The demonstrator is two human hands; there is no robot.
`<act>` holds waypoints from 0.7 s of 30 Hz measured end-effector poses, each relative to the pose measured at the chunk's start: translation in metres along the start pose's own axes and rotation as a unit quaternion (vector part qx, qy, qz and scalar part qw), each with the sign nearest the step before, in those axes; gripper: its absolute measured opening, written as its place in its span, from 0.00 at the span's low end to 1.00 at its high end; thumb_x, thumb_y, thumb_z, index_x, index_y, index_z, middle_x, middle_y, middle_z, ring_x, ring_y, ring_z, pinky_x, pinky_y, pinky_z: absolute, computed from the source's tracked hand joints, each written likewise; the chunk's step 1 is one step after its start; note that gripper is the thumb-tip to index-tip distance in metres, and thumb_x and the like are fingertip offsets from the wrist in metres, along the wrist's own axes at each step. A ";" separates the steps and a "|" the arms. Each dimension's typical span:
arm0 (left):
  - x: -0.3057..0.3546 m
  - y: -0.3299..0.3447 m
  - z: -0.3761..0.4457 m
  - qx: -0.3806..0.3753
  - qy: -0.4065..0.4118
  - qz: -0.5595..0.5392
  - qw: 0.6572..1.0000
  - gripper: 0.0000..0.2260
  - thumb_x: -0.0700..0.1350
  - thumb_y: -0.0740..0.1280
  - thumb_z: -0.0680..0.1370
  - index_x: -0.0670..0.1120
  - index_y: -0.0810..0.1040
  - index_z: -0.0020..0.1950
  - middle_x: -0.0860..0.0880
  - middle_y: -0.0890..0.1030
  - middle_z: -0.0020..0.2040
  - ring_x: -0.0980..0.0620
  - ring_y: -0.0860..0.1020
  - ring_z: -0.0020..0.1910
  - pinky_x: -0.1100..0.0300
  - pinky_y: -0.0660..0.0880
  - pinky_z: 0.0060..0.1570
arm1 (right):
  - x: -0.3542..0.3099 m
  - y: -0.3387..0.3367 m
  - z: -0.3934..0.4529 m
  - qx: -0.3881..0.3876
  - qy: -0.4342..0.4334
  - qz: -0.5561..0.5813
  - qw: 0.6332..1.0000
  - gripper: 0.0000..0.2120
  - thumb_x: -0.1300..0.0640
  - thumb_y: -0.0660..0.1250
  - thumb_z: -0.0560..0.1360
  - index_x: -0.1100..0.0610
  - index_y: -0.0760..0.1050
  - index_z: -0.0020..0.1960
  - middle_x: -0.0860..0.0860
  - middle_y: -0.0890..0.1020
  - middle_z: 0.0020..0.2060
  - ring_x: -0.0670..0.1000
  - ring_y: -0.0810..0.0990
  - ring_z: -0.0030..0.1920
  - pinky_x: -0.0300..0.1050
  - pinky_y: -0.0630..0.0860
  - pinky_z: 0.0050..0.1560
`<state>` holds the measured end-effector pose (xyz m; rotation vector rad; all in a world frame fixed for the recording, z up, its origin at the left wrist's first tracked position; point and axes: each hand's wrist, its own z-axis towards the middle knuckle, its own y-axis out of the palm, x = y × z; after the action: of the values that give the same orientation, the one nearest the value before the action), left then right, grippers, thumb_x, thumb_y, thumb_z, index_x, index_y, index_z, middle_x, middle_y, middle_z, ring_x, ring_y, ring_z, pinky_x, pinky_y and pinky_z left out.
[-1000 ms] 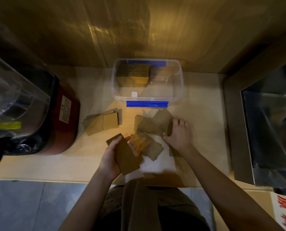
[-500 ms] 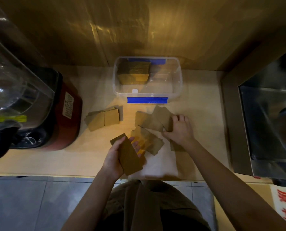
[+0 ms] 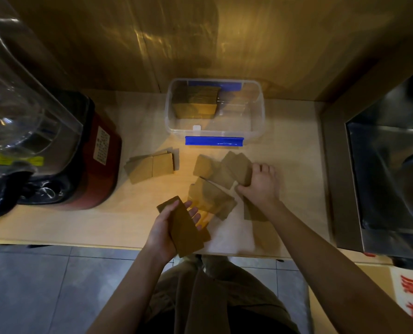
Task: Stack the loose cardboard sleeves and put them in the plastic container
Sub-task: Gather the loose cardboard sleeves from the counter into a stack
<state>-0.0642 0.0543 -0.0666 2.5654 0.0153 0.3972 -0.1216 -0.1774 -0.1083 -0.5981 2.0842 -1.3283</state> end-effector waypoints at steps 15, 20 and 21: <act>-0.009 0.038 0.009 -0.114 0.071 0.009 0.991 0.31 0.64 0.66 0.65 0.49 0.74 0.62 0.44 0.80 0.57 0.44 0.77 0.57 0.49 0.75 0.52 | -0.055 -0.016 -0.111 0.008 -0.119 0.284 0.952 0.24 0.41 0.67 0.61 0.48 0.71 0.55 0.52 0.75 0.54 0.52 0.73 0.55 0.53 0.74 0.55; -0.016 0.045 0.018 -0.149 0.084 0.019 0.985 0.30 0.61 0.74 0.59 0.47 0.77 0.55 0.47 0.82 0.49 0.50 0.81 0.49 0.56 0.79 0.47 | -0.052 -0.006 -0.121 -0.025 -0.098 0.297 0.949 0.28 0.38 0.63 0.61 0.47 0.70 0.58 0.52 0.74 0.58 0.48 0.70 0.56 0.44 0.74 0.53; -0.018 0.046 0.019 -0.157 0.084 0.017 0.984 0.29 0.59 0.75 0.60 0.47 0.76 0.56 0.47 0.81 0.49 0.51 0.80 0.50 0.57 0.79 0.48 | -0.050 -0.005 -0.122 -0.033 -0.092 0.302 0.948 0.29 0.38 0.62 0.61 0.47 0.69 0.59 0.52 0.72 0.59 0.46 0.68 0.56 0.38 0.72 0.51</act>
<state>-0.0788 0.0035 -0.0630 2.2186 -0.0273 0.5790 -0.1690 -0.0675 -0.0518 -0.0791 1.9387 -0.8173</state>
